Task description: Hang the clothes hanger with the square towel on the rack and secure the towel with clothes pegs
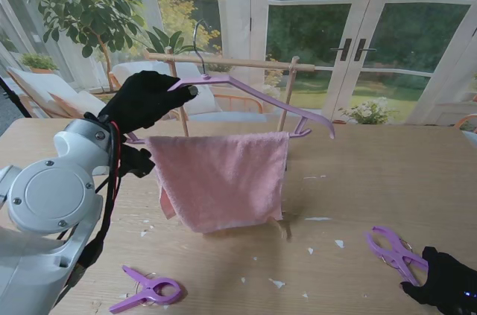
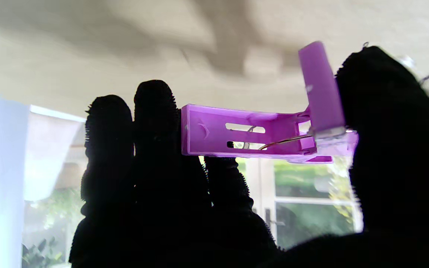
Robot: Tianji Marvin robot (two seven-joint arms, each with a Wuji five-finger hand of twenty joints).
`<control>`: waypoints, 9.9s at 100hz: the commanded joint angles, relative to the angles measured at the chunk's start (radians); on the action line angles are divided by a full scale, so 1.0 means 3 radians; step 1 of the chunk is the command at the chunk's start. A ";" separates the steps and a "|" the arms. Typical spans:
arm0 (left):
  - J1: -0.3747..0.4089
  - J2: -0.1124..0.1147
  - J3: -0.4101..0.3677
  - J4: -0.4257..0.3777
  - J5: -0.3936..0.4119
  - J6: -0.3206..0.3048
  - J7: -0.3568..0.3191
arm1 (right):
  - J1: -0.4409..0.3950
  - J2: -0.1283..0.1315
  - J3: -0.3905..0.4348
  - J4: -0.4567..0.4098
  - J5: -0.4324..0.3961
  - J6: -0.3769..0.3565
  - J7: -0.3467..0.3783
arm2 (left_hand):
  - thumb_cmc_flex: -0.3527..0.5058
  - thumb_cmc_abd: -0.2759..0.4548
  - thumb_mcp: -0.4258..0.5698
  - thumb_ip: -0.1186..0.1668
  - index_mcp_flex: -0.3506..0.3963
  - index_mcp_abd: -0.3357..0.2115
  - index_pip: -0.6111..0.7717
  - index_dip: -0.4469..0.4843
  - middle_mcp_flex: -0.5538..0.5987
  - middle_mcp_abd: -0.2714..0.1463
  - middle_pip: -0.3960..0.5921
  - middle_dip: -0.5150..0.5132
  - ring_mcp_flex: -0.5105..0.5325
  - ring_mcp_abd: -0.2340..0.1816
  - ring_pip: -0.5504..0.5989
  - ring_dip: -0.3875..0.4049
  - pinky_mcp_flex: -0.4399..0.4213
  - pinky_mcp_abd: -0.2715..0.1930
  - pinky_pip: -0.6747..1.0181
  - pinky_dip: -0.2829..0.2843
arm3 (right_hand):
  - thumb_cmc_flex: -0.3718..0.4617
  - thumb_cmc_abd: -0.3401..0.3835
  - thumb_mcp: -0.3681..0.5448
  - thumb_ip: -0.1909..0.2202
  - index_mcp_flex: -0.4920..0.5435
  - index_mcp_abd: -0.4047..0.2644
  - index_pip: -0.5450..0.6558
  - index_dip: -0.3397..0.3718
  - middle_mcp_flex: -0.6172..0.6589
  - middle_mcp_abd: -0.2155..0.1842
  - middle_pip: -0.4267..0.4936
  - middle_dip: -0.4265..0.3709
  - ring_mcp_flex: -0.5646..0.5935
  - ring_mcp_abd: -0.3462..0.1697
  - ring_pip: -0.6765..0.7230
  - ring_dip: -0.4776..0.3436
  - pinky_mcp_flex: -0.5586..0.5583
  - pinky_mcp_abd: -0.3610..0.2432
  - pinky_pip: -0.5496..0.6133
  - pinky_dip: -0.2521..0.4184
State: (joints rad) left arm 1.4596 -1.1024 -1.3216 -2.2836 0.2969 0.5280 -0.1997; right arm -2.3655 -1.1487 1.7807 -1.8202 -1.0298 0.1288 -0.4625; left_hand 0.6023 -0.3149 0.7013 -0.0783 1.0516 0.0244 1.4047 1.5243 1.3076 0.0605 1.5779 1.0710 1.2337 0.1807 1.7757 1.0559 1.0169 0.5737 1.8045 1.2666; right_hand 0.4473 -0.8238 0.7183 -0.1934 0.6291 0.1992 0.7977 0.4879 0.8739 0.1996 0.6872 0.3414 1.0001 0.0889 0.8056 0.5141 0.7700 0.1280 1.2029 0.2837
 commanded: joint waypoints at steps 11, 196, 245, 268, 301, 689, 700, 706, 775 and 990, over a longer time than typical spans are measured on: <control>-0.0066 -0.0016 0.0076 0.0084 0.0153 0.0055 0.0010 | -0.0317 -0.0028 0.0078 -0.0532 -0.0154 -0.0192 -0.0009 | 0.0003 0.0185 -0.0087 0.0096 0.0206 0.0166 0.0085 0.0152 0.0091 -0.0456 0.0295 0.0030 0.0104 -0.0279 0.0443 0.0012 0.0129 -0.0050 0.0965 0.0045 | 0.0799 0.0292 0.1335 0.0166 0.0206 -0.0571 0.0570 0.0092 0.0456 -0.0370 0.0299 0.0098 0.0139 0.0065 0.0097 0.0050 0.0019 -0.0047 0.0093 0.1096; -0.0764 -0.0057 0.1081 0.0453 0.0934 0.0910 0.0118 | 0.1263 0.0258 -0.1303 -0.1918 -0.2056 0.0038 0.1491 | 0.0224 0.0444 -0.0589 0.0060 -0.0046 0.0131 0.0069 0.0152 0.0092 -0.0637 0.0086 0.0053 0.0112 -0.0579 0.0442 -0.0093 0.0206 -0.0487 0.0965 -0.0169 | 0.0843 0.0332 0.1336 0.0254 0.0494 -0.0658 0.0673 0.0324 0.0766 -0.0377 0.0513 0.0350 0.0521 -0.0002 0.0505 0.0297 0.0395 -0.0039 0.0549 0.1319; -0.0754 -0.0053 0.1091 0.0433 0.0963 0.0824 0.0099 | 0.1570 0.0263 -0.1472 -0.1901 -0.2583 -0.0028 0.1992 | 0.0234 0.0439 -0.0607 0.0065 -0.0043 0.0125 0.0067 0.0152 0.0092 -0.0654 0.0076 0.0062 0.0112 -0.0598 0.0446 -0.0099 0.0210 -0.0511 0.0965 -0.0176 | 0.0997 0.0352 0.1340 0.0268 0.0546 -0.0757 0.0721 0.0445 0.0790 -0.0410 0.0597 0.0484 0.0553 -0.0035 0.0650 0.0375 0.0431 -0.0054 0.0658 0.1370; -0.0740 -0.0052 0.1107 0.0415 0.0983 0.0783 0.0097 | 0.1592 0.0260 -0.1452 -0.1892 -0.2744 -0.0025 0.2025 | 0.0233 0.0436 -0.0609 0.0065 -0.0040 0.0125 0.0067 0.0152 0.0092 -0.0655 0.0076 0.0064 0.0112 -0.0603 0.0447 -0.0100 0.0210 -0.0516 0.0965 -0.0176 | 0.1040 0.0390 0.1323 0.0264 0.0554 -0.0752 0.0713 0.0484 0.0776 -0.0376 0.0640 0.0585 0.0576 -0.0036 0.0807 0.0462 0.0502 -0.0085 0.0801 0.1447; -0.0713 -0.0060 0.1118 0.0338 0.0945 0.0743 0.0118 | 0.1735 0.0249 -0.1548 -0.1866 -0.2859 -0.0100 0.2360 | 0.0235 0.0441 -0.0614 0.0065 -0.0044 0.0126 0.0064 0.0152 0.0093 -0.0650 0.0076 0.0067 0.0112 -0.0600 0.0447 -0.0100 0.0210 -0.0514 0.0965 -0.0176 | 0.1060 0.0440 0.1272 0.0252 0.0544 -0.0754 0.0699 0.0488 0.0757 -0.0375 0.0630 0.0609 0.0565 -0.0034 0.0816 0.0474 0.0501 -0.0088 0.0803 0.1456; 0.1947 0.0128 -0.1168 0.0465 0.1055 -0.2388 -0.0226 | 0.2553 0.0011 -0.1777 -0.1495 0.0998 0.1521 0.1322 | -0.0036 0.0036 -0.0385 0.0047 -0.2376 0.0675 -0.3496 -0.3613 -0.3155 0.0552 -0.4217 -0.2130 -0.3454 0.0586 -0.5462 -0.1418 -0.3454 -0.0318 -0.5250 -0.1370 | -0.0234 0.1924 0.0258 0.0866 0.2150 -0.1109 0.1639 0.3049 0.1826 -0.0793 0.2677 0.2625 0.1031 -0.0266 0.3432 0.2047 0.1366 0.0552 0.2901 0.1797; 0.2148 0.0124 -0.1211 0.0628 0.1377 -0.2561 -0.0108 | 0.2543 0.0006 -0.1776 -0.1511 0.1014 0.1525 0.1310 | -0.0033 0.0109 -0.0410 0.0049 -0.2359 0.0685 -0.3493 -0.3615 -0.3125 0.0552 -0.4210 -0.2132 -0.3442 0.0593 -0.5441 -0.1408 -0.3437 -0.0320 -0.5246 -0.1357 | -0.0229 0.1919 0.0259 0.0869 0.2152 -0.1104 0.1638 0.3052 0.1829 -0.0789 0.2676 0.2625 0.1031 -0.0270 0.3432 0.2047 0.1369 0.0551 0.2892 0.1790; 0.2246 0.0115 -0.1230 0.0711 0.1610 -0.2668 0.0030 | 0.2542 0.0007 -0.1772 -0.1511 0.1019 0.1520 0.1313 | -0.0051 0.0142 -0.0443 0.0049 -0.2331 0.0673 -0.3482 -0.3613 -0.3076 0.0539 -0.4196 -0.2132 -0.3411 0.0599 -0.5419 -0.1403 -0.3421 -0.0298 -0.5245 -0.1353 | -0.0231 0.1921 0.0257 0.0869 0.2157 -0.1107 0.1639 0.3053 0.1832 -0.0792 0.2678 0.2625 0.1032 -0.0274 0.3432 0.2046 0.1370 0.0551 0.2891 0.1788; 0.2477 0.0210 -0.1304 0.1310 0.2860 -0.3353 0.0343 | 0.2524 0.0001 -0.1773 -0.1525 0.1052 0.1557 0.1300 | -0.1305 -0.0206 0.0245 -0.0293 -0.3068 0.0534 -0.4634 -0.4179 -0.3933 0.0200 -0.5043 -0.2730 -0.4058 0.0117 -0.5725 -0.2054 -0.3724 -0.0758 -0.5502 -0.1898 | -0.0231 0.1931 0.0253 0.0877 0.2157 -0.1110 0.1641 0.3060 0.1839 -0.0794 0.2682 0.2624 0.1032 -0.0281 0.3433 0.2048 0.1386 0.0566 0.2871 0.1754; 0.2336 0.0220 -0.1150 0.1869 0.3131 -0.3286 0.1145 | 0.2493 -0.0024 -0.1733 -0.1579 0.1164 0.1647 0.1239 | 0.0456 -0.0623 0.0490 -0.0289 -0.1766 0.0566 -0.1877 -0.3059 -0.1686 0.0294 -0.3476 -0.1606 -0.1928 0.0397 -0.3836 -0.1087 -0.2743 -0.0527 -0.2306 -0.1905 | -0.0231 0.1912 0.0264 0.0896 0.2165 -0.1112 0.1650 0.3062 0.1853 -0.0789 0.2694 0.2621 0.1031 -0.0277 0.3436 0.2068 0.1388 0.0554 0.2897 0.1707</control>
State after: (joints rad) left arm 2.1635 -1.0342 -1.6740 -1.7269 1.2310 -0.4586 0.1655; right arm -1.6157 -1.1479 1.2597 -2.2822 -0.6776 0.6186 -0.1036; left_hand 0.5942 -0.6516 0.6106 -0.2272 0.5095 0.2766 0.7968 0.5832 0.8400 0.2419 0.3630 0.6776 0.7291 0.2938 0.6768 0.7505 0.2400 0.4062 1.1155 0.6888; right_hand 0.3909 -0.3060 0.7981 0.0058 1.2513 -0.1405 1.2608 1.3678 1.3539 -0.0222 1.4306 1.1153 1.2753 0.0827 1.6947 1.1014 1.1433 0.2843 1.8880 0.2820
